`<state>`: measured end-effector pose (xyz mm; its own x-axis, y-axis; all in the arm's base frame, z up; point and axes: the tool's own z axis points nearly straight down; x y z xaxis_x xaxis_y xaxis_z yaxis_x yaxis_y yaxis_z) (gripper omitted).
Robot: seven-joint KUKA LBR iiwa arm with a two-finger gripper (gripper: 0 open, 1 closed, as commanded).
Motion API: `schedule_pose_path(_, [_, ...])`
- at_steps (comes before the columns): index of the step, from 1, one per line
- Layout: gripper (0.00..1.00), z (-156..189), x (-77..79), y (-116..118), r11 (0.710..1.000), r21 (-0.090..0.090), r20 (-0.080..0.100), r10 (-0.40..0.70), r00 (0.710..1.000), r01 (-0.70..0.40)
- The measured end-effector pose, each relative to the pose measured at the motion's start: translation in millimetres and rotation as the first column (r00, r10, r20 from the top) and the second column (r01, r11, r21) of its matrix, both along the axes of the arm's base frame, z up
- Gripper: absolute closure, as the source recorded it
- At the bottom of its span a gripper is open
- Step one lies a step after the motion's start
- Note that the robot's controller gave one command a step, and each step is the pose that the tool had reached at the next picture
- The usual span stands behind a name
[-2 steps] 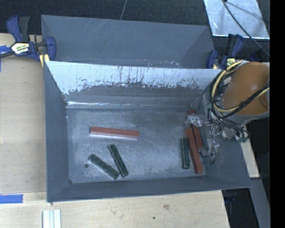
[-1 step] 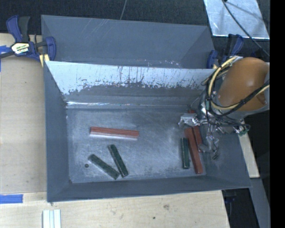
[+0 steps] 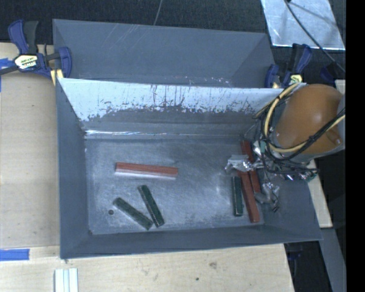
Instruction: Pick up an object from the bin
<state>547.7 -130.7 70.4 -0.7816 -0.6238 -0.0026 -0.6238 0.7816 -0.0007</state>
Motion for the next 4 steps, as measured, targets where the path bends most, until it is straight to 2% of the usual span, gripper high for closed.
schedule_pose_path(1, [1.00,2.0,11.7,11.6,0.972,-0.002,-0.001,0.234,0.972,-0.234])
schedule_pose_path(3, [1.00,7.6,10.4,12.3,0.972,0.000,-0.003,0.234,0.972,-0.234])
schedule_pose_path(4, [1.00,46.5,13.7,11.3,0.973,-0.003,0.005,0.230,0.973,-0.230])
